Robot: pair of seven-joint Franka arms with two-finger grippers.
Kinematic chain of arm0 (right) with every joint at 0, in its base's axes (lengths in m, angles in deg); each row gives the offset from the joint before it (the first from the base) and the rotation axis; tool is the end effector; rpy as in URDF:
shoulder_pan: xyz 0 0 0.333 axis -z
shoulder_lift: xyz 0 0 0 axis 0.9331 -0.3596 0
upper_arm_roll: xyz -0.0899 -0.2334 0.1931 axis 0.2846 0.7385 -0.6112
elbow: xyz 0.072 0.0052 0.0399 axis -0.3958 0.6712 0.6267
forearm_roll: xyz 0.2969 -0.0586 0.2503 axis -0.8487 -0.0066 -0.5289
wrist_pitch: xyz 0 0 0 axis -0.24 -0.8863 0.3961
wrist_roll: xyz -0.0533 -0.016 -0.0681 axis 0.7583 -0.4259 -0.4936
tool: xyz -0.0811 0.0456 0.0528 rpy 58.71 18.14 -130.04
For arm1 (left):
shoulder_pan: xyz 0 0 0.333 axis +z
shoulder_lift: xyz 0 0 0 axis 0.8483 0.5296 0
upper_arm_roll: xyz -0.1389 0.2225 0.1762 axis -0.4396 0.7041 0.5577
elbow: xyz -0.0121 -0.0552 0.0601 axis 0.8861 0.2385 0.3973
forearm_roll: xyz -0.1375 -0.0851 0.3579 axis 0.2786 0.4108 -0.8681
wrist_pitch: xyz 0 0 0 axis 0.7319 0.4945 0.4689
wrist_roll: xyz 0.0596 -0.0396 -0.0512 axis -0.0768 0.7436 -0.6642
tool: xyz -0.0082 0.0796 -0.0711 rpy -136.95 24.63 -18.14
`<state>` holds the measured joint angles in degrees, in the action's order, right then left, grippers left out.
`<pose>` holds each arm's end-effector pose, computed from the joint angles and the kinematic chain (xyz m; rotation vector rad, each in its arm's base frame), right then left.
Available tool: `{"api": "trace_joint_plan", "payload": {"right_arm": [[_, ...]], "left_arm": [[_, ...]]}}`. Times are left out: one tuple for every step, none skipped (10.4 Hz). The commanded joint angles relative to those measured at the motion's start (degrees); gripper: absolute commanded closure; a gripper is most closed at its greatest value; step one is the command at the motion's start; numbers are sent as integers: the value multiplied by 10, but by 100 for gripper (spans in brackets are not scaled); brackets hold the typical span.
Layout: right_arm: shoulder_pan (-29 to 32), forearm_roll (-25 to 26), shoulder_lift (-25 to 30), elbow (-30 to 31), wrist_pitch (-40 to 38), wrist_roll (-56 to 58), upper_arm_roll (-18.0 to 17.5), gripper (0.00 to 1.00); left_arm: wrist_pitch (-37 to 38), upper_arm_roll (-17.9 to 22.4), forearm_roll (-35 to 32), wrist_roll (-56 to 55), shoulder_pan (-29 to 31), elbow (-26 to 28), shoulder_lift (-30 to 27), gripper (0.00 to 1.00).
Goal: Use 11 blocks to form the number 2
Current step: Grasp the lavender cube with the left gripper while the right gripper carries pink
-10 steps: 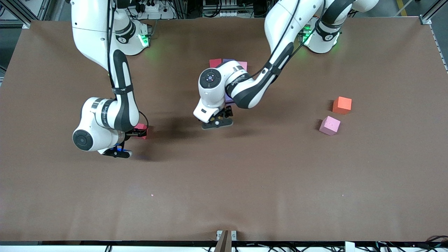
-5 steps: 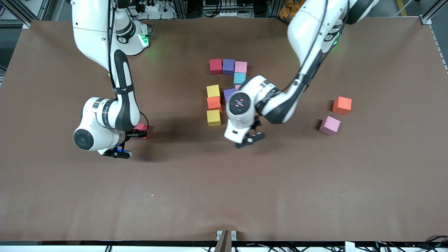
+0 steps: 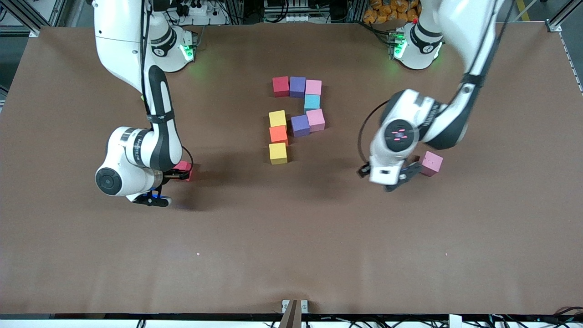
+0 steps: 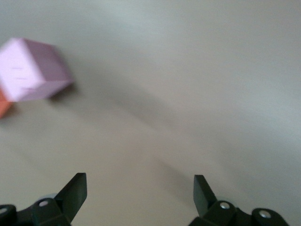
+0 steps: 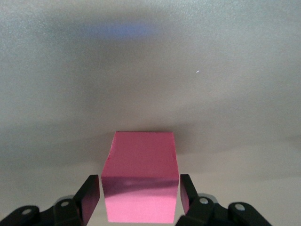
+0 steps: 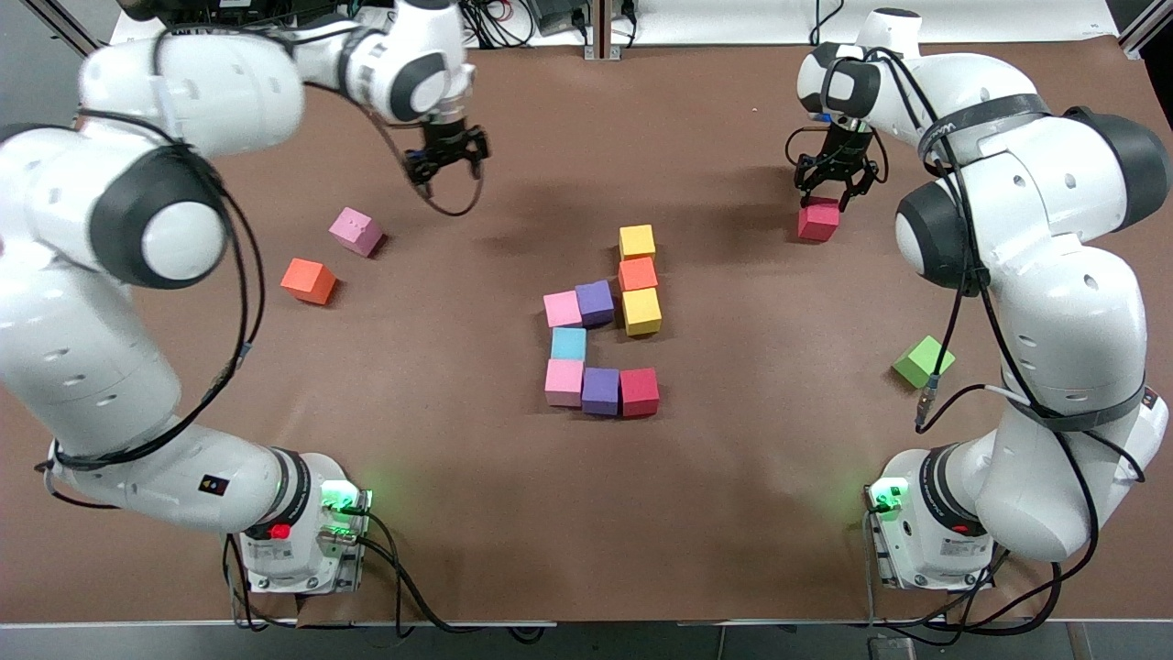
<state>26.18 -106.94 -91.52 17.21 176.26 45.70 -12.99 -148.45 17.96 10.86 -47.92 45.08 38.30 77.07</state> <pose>0.5991 0.0967 0.2102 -3.0328 0.2036 0.5818 0.5515 -0.2289 0.2897 -2.7991 -0.9648 0.1978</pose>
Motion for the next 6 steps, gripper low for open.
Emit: {"api": "trace_joint_plan", "payload": {"right_arm": [[-1, -11, 3, 7, 7, 8, 1, 45], [-1, -11, 0, 7, 7, 9, 1, 54], [-1, -10, 0, 7, 7, 9, 1, 62], [-1, -10, 0, 7, 7, 9, 1, 67], [-1, -10, 0, 7, 6, 9, 1, 68], [-1, -10, 1, 7, 5, 9, 1, 68]], "left_arm": [[-25, -10, 22, 4, 89, 111, -85, 0], [-25, -11, 26, 8, 126, 123, -101, 0], [-25, -10, 43, 27, 153, 134, -115, 0], [-26, -10, 57, 32, 182, 145, -121, 0], [-41, -10, 67, 31, 193, 152, -119, 0], [-55, -10, 81, 24, 214, 154, -116, 0]]}}
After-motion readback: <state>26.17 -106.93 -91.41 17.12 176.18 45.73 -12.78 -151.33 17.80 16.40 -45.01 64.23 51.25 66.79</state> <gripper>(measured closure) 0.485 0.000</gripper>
